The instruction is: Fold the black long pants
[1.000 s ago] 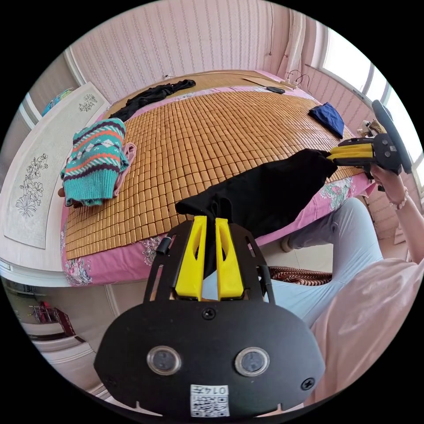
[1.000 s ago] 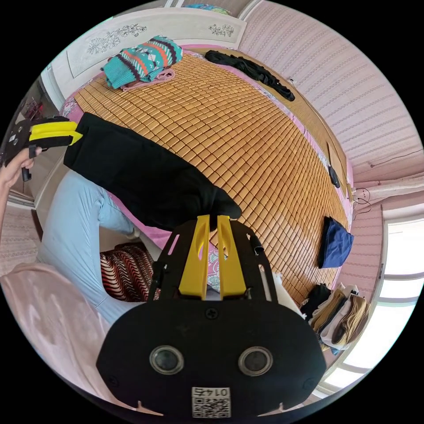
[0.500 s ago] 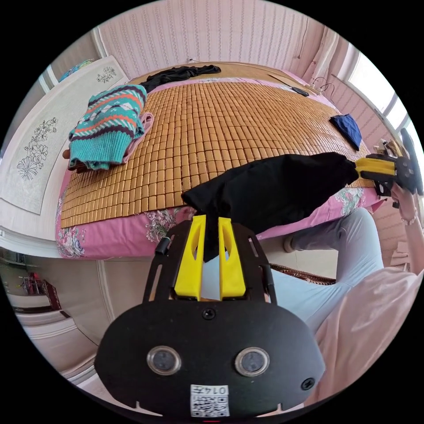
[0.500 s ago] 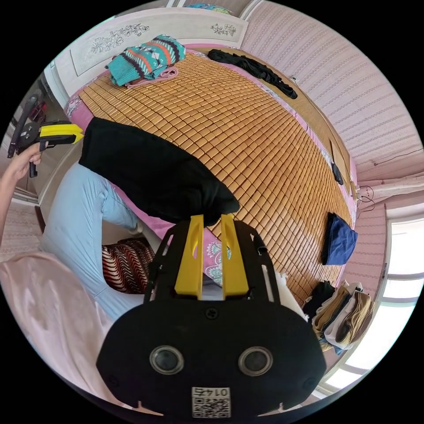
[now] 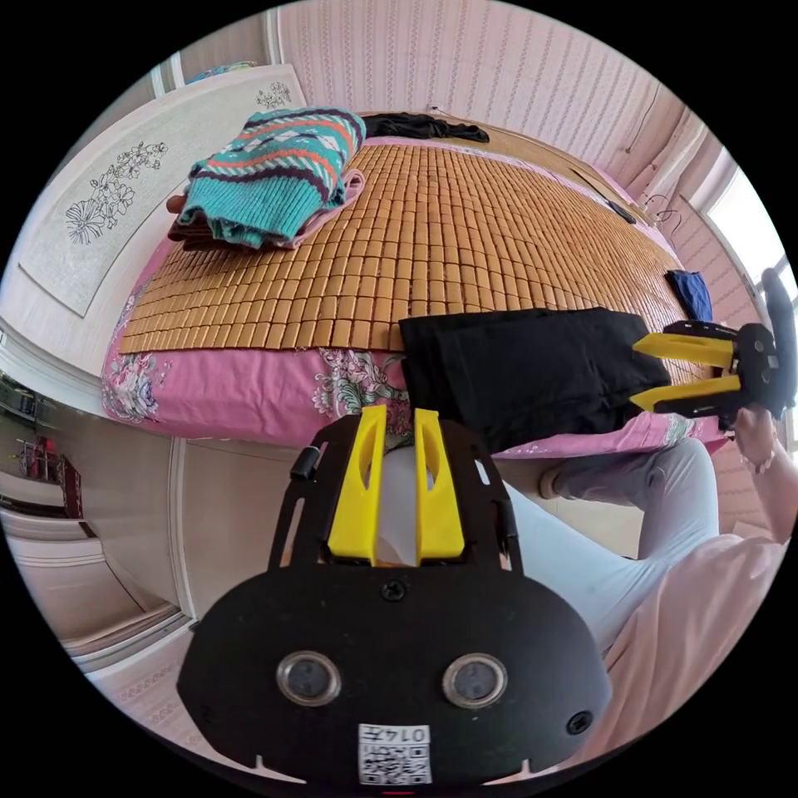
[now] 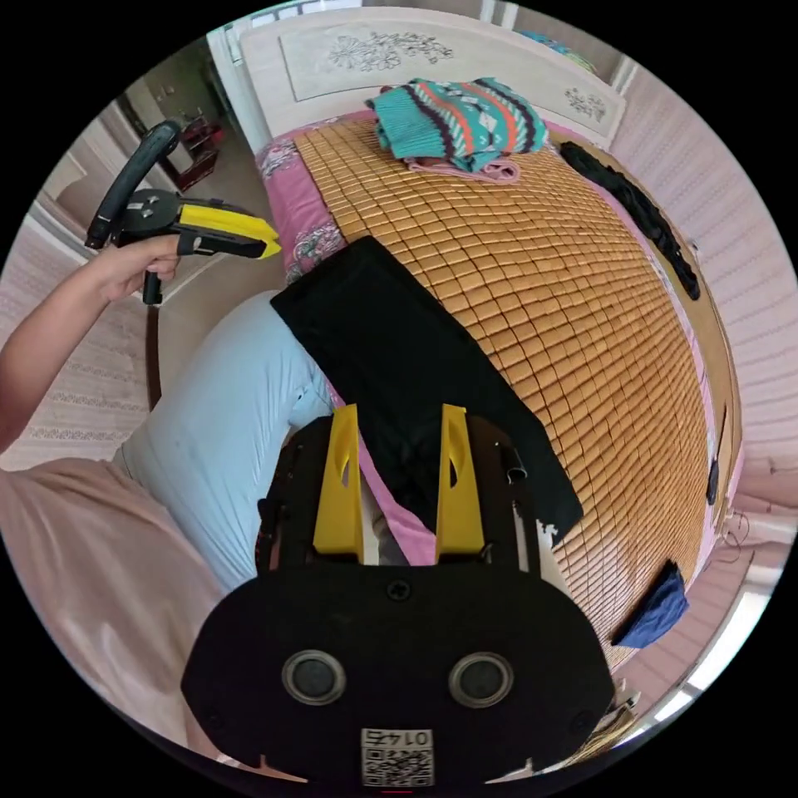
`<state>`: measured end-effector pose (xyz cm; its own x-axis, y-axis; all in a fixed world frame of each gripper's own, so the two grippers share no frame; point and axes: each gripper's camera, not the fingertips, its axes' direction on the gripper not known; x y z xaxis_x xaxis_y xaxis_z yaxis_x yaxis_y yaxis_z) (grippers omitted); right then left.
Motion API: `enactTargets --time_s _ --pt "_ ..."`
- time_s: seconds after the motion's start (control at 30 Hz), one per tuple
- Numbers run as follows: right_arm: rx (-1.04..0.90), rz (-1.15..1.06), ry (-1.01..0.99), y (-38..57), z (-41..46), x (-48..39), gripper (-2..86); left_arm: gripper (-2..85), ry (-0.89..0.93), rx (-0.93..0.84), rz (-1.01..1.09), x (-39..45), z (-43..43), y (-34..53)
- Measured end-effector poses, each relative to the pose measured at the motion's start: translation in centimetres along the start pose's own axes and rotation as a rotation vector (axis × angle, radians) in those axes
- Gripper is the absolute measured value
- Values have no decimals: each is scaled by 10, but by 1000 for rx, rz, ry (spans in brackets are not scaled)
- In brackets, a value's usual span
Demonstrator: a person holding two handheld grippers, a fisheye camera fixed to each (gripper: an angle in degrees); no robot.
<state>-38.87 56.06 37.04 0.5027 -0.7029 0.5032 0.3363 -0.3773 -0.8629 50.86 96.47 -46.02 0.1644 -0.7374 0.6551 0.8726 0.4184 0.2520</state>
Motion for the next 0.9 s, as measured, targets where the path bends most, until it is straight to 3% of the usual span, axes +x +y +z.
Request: enactTargets --time_s 0.2,0.27,0.47,0.57,0.77,0.9 --pt "-195 -108 -13 -65 69 -14 147 71 36 -1 -17 -6 35 -28" --pt "-170 -113 37 -63 74 -11 119 72 24 18 -38 -9 44 -38" --pt "-134 4 -129 -46 70 26 33 76 114 -55 -80 -22 93 -55" --pt "-35 81 -197 -21 53 46 20 26 160 -32 -27 -24 94 -51" --pt "151 433 -34 97 -20 123 15 -3 114 128 131 -10 38 -18" --pt "153 731 199 225 -83 179 26 -5 362 280 205 -14 -29 45"
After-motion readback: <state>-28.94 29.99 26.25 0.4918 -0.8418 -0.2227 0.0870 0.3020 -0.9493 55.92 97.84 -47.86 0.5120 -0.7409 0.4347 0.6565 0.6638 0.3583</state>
